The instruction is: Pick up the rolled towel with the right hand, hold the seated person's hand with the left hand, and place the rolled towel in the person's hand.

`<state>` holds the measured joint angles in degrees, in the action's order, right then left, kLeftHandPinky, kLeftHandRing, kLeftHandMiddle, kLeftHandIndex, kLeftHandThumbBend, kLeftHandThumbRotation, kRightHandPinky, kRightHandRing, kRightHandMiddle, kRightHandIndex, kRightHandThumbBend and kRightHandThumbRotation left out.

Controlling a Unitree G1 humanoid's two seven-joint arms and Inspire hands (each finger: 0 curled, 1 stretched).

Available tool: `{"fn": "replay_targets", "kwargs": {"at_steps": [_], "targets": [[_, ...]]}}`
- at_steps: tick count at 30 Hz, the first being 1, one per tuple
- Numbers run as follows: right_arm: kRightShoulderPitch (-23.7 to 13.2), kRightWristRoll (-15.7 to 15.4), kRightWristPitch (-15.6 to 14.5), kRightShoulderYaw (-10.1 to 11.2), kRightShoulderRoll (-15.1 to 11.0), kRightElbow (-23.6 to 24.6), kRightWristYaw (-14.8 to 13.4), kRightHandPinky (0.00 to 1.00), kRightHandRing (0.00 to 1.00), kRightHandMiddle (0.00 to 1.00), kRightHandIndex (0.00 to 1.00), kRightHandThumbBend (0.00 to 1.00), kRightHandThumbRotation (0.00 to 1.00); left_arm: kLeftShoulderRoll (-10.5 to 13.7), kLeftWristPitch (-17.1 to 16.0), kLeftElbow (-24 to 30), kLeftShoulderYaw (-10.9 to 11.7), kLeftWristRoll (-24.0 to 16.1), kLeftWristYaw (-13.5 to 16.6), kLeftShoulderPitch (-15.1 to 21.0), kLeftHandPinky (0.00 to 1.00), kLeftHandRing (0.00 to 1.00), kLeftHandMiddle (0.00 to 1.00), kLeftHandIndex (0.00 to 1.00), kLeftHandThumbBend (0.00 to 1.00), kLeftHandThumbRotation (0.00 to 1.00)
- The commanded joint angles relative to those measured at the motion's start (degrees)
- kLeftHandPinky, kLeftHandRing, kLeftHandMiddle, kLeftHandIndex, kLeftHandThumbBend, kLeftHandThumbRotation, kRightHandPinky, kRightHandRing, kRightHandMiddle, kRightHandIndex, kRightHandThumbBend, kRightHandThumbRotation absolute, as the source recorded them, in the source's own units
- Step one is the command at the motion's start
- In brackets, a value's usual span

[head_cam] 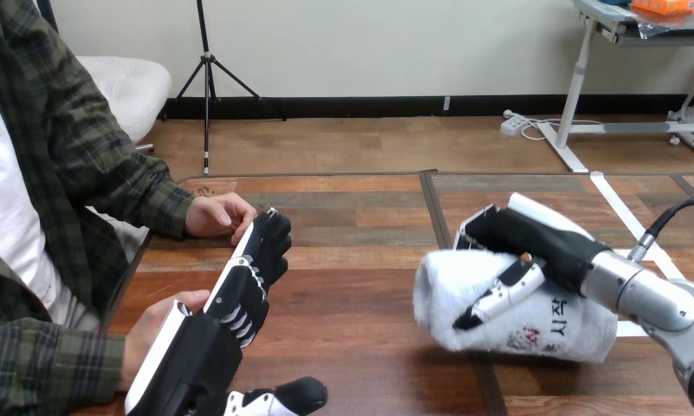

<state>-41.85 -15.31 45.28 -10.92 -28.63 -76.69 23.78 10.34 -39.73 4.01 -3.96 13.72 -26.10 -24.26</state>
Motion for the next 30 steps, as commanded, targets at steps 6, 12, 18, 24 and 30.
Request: {"fn": "replay_targets", "kwargs": {"at_steps": [6, 12, 18, 24, 30], "targets": [[-2.18, 7.83, 1.05, 6.63, 1.11, 3.87, 4.92, 0.12, 0.18, 0.25, 0.31, 0.74, 0.0, 0.0, 0.94, 5.42, 0.82, -4.26, 2.93, 1.37, 0.97, 0.98, 1.0, 1.0, 1.0, 0.5], [-1.94, 11.53, -0.05, 9.27, 1.67, 4.14, 8.63, 0.13, 0.18, 0.25, 0.31, 0.74, 0.0, 0.55, 0.03, 6.46, 1.76, -8.01, 4.41, 1.24, 0.95, 0.97, 1.0, 1.0, 1.0, 0.47], [-1.64, 14.23, -0.8, 11.38, 2.18, 4.36, 10.79, 0.13, 0.19, 0.25, 0.31, 0.74, 0.0, 0.27, -1.82, 7.53, 4.1, -16.63, 8.11, 1.25, 0.92, 0.97, 1.0, 1.0, 1.0, 0.45], [-1.36, 16.63, -1.54, 13.48, 2.83, 4.71, 12.89, 0.13, 0.18, 0.25, 0.31, 0.75, 0.0, 0.92, -2.73, 9.11, 6.33, -24.79, 11.48, 0.96, 0.84, 0.95, 1.0, 1.0, 1.0, 0.46], [-1.02, 17.84, -1.48, 14.73, 3.19, 5.05, 14.08, 0.13, 0.18, 0.24, 0.31, 0.75, 0.0, 0.27, -0.18, 14.2, 9.85, -37.0, 16.28, -0.79, 0.92, 0.97, 1.0, 1.0, 1.0, 0.48]]}}
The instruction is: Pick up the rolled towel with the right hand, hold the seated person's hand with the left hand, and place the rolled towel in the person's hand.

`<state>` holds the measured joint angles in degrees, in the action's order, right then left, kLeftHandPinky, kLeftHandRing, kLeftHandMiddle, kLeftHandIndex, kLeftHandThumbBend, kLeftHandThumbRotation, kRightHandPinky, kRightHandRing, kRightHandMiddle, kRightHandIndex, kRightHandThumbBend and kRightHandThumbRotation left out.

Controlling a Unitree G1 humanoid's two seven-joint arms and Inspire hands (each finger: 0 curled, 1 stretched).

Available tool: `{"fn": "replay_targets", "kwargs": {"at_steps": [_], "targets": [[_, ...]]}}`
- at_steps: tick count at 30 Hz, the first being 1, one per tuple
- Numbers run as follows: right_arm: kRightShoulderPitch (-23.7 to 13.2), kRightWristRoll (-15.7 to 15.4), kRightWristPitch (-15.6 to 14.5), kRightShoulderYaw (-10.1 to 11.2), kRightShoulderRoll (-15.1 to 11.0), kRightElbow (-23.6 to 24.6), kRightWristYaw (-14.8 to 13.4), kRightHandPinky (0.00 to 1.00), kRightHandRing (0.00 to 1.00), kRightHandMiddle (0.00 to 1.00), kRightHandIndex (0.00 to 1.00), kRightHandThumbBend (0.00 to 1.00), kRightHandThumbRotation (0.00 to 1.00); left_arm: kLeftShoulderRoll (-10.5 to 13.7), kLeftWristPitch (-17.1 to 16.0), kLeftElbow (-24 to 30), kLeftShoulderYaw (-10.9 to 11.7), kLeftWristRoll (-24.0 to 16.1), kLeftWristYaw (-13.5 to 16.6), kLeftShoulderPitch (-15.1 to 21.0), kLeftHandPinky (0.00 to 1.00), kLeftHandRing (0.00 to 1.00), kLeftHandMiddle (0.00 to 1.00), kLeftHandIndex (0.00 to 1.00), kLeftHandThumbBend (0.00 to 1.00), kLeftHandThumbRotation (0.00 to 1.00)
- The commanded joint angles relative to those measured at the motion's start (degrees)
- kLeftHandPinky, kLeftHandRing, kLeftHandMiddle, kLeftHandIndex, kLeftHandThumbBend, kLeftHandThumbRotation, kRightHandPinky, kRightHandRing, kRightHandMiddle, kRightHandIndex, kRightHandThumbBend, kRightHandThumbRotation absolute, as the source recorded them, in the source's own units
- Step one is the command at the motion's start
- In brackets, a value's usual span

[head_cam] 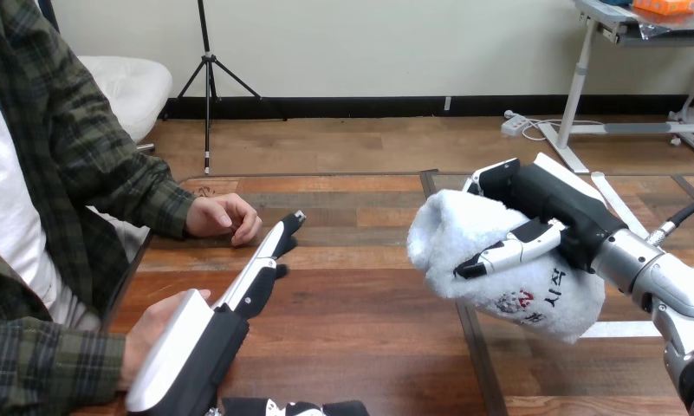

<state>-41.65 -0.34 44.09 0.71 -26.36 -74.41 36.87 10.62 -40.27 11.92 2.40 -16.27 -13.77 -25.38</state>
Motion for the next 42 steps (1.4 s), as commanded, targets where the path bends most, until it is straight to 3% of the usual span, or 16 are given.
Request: {"fn": "replay_targets", "kwargs": {"at_steps": [1, 7, 10, 18, 30, 42], "targets": [[-1.1, 2.91, -0.02, 3.17, 0.98, 2.92, 0.85, 0.13, 0.18, 0.24, 0.31, 0.75, 0.0, 0.02, 1.06, 7.81, 4.3, -9.53, 4.58, -0.04, 0.92, 0.97, 1.0, 1.0, 1.0, 0.49], [-0.62, 3.0, 0.4, 3.45, 1.26, 3.68, 0.65, 0.13, 0.18, 0.24, 0.31, 0.75, 0.0, 0.06, 3.46, 13.54, 7.07, -18.44, 7.57, -1.38, 0.93, 0.95, 0.97, 0.98, 1.0, 0.48], [-0.56, 3.27, 0.29, 3.83, 1.42, 3.83, 1.28, 0.13, 0.18, 0.24, 0.31, 0.75, 0.0, 0.21, 4.55, 15.27, 7.62, -20.28, 8.22, -1.69, 0.92, 0.93, 0.95, 0.96, 1.0, 0.47], [-0.1, 3.28, 1.51, 4.06, 1.62, 4.72, 2.09, 0.13, 0.18, 0.24, 0.31, 0.75, 0.0, 2.07, 8.85, 22.04, 12.42, -27.14, 8.41, -1.99, 0.86, 0.89, 0.9, 0.92, 1.0, 0.49], [0.27, 4.11, 1.21, 4.53, 1.92, 5.58, 4.04, 0.13, 0.18, 0.24, 0.32, 0.76, 0.0, 8.7, 13.78, 26.85, 19.34, -23.15, 3.79, -1.12, 0.83, 0.88, 0.88, 0.9, 1.0, 0.48], [0.56, 4.87, 0.59, 4.7, 1.89, 5.98, 5.75, 0.12, 0.17, 0.24, 0.32, 0.77, 0.0, 16.66, 16.72, 26.75, 25.39, -18.68, -0.47, 0.11, 0.82, 0.89, 0.88, 0.9, 1.0, 0.48]]}}
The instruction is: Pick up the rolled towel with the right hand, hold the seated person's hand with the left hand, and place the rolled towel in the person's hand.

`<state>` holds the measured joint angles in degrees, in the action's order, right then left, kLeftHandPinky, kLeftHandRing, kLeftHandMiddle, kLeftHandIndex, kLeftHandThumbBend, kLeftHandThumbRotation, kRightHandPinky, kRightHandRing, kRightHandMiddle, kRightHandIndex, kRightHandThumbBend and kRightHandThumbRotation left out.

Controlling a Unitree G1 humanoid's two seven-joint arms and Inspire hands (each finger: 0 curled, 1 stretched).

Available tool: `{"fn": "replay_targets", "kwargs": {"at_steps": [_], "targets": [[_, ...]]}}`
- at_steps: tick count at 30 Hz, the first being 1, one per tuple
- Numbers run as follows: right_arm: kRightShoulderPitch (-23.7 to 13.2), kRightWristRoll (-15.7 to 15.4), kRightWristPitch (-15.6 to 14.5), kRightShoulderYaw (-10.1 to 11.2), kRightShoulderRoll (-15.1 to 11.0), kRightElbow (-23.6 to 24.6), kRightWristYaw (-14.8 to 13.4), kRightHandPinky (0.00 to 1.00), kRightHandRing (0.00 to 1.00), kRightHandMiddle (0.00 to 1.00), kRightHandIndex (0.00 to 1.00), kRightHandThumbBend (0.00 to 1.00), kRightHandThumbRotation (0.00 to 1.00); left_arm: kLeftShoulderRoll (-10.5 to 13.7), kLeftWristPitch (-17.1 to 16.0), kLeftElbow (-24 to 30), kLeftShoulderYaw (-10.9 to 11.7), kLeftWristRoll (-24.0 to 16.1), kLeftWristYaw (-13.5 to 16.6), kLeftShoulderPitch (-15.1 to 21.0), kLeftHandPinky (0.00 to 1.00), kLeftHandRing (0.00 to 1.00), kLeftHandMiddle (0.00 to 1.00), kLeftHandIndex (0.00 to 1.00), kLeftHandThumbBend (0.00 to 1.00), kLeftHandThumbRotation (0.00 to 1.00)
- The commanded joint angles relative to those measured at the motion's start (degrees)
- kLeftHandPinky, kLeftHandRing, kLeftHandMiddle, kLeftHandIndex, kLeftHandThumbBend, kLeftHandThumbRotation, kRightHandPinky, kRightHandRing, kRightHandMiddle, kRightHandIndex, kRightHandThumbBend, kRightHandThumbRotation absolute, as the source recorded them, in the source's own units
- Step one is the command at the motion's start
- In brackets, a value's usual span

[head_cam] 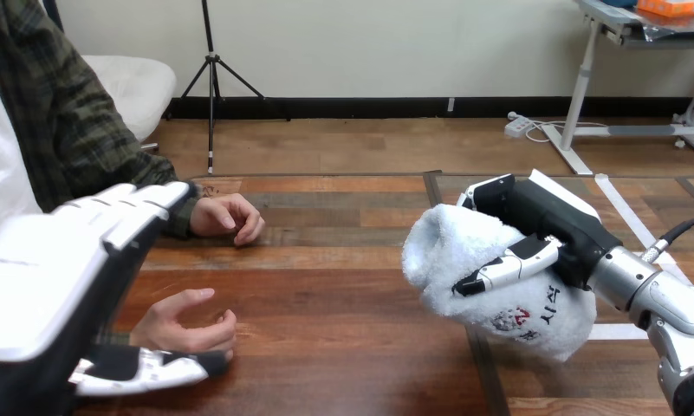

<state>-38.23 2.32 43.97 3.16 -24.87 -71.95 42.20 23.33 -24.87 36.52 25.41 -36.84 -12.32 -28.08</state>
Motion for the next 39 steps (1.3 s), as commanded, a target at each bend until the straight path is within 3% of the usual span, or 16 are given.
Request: {"fn": "replay_targets", "kwargs": {"at_steps": [1, 12, 15, 22, 27, 39], "targets": [[-2.8, 1.91, 0.71, 2.05, 0.32, 3.6, 0.01, 0.12, 0.17, 0.24, 0.32, 0.77, 0.0, 4.43, 1.47, 1.74, 2.67, 2.57, -2.12, 2.97, 0.82, 0.9, 0.88, 0.9, 1.0, 0.48], [-2.55, 2.42, -0.04, 2.3, 0.35, 4.1, 0.91, 0.13, 0.18, 0.25, 0.32, 0.78, 0.0, 8.27, 4.47, -0.38, 4.4, 4.74, -5.41, 2.96, 0.77, 0.88, 0.88, 0.9, 1.0, 0.48], [-2.48, 2.74, -0.11, 2.47, 0.45, 4.22, 1.33, 0.13, 0.19, 0.26, 0.32, 0.78, 0.0, 9.18, 7.04, 0.06, 4.69, 3.72, -7.65, 2.51, 0.77, 0.88, 0.88, 0.91, 1.0, 0.47], [-2.56, 3.34, 0.33, 2.64, 0.47, 4.6, 2.29, 0.14, 0.19, 0.26, 0.32, 0.78, 0.0, 11.26, 5.95, -4.15, 5.04, 4.93, -7.38, 2.51, 0.76, 0.86, 0.87, 0.9, 1.0, 0.41], [-2.56, 4.37, 1.05, 2.96, 0.52, 5.5, 3.45, 0.13, 0.19, 0.26, 0.31, 0.78, 0.0, 12.93, 6.94, -5.78, 4.78, 4.15, -8.64, 2.49, 0.77, 0.86, 0.87, 0.89, 1.0, 0.37], [-2.31, 8.9, -3.02, 4.35, 0.18, 9.24, 9.15, 0.14, 0.19, 0.26, 0.31, 0.78, 0.0, 16.17, 4.73, -13.8, 3.08, 2.03, -6.61, 3.8, 0.76, 0.83, 0.85, 0.87, 1.0, 0.31]]}}
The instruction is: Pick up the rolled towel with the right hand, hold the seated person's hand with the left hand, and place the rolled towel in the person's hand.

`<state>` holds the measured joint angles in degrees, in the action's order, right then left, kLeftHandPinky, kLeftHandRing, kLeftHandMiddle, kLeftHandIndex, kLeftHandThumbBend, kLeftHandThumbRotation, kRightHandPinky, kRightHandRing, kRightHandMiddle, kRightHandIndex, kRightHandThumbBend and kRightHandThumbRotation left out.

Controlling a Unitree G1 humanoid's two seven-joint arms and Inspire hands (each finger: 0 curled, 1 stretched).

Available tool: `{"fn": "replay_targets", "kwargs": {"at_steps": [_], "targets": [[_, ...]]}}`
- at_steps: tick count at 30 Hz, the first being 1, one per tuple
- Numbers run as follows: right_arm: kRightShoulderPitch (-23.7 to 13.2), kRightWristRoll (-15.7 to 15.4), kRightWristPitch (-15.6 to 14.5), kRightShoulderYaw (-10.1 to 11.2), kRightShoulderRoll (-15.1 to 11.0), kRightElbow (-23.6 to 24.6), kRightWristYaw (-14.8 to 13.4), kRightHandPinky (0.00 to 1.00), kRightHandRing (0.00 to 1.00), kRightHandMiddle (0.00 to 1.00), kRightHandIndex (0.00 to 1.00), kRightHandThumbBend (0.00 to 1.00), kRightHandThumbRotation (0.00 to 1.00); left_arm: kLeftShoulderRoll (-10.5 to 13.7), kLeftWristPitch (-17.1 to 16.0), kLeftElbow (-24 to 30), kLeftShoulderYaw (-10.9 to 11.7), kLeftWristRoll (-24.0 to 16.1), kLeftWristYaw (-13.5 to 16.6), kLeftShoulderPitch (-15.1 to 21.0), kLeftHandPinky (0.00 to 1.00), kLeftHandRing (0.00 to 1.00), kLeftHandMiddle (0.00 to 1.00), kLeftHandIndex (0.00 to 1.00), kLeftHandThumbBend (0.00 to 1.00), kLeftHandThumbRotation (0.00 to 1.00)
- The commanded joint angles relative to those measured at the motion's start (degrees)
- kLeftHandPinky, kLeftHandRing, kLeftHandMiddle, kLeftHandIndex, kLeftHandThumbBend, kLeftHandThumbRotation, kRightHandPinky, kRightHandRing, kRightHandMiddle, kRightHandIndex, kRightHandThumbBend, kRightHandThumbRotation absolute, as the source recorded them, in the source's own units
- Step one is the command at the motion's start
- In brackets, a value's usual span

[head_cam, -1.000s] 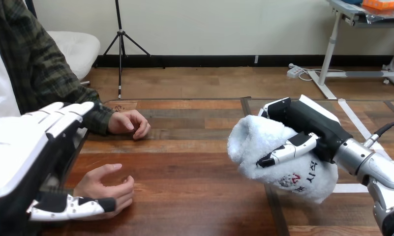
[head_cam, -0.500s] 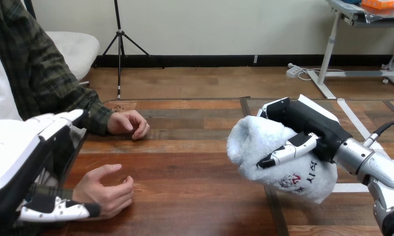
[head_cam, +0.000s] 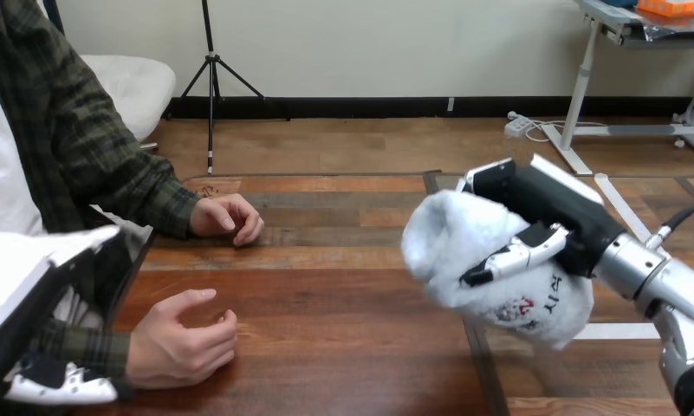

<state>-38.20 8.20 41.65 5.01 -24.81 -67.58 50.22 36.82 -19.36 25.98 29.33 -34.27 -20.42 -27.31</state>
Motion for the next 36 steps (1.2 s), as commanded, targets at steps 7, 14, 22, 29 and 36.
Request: {"fn": "replay_targets", "kwargs": {"at_steps": [7, 14, 22, 29, 36], "targets": [[-0.79, 4.0, -2.08, 2.67, -0.53, 9.66, 1.11, 0.14, 0.2, 0.26, 0.31, 0.81, 0.0, 4.76, -1.95, -8.59, -2.67, -2.02, 2.47, 4.62, 0.77, 0.83, 0.84, 0.86, 1.0, 0.29], [1.56, 5.61, -5.52, 2.81, -0.9, 16.16, 1.13, 0.14, 0.2, 0.26, 0.3, 0.82, 0.0, 7.5, -3.51, -14.25, -4.78, -3.03, 3.28, 6.51, 0.76, 0.82, 0.83, 0.84, 1.0, 0.28], [4.73, 7.64, -10.62, 2.94, -1.63, 25.15, 1.25, 0.14, 0.2, 0.26, 0.3, 0.83, 0.0, 10.41, -6.58, -21.65, -7.5, -4.76, 6.21, 8.81, 0.76, 0.81, 0.83, 0.83, 1.0, 0.28], [6.96, 9.95, -13.6, 3.46, -2.18, 31.37, 2.02, 0.14, 0.2, 0.26, 0.29, 0.83, 0.0, 11.59, -8.6, -26.58, -10.04, -6.75, 9.34, 11.12, 0.73, 0.8, 0.81, 0.82, 1.0, 0.29], [8.7, 12.34, -16.65, 3.93, -2.75, 36.55, 2.93, 0.14, 0.19, 0.26, 0.3, 0.81, 0.0, 12.28, -9.34, -30.71, -12.53, -7.3, 10.34, 13.31, 0.71, 0.79, 0.8, 0.81, 1.0, 0.3]]}}
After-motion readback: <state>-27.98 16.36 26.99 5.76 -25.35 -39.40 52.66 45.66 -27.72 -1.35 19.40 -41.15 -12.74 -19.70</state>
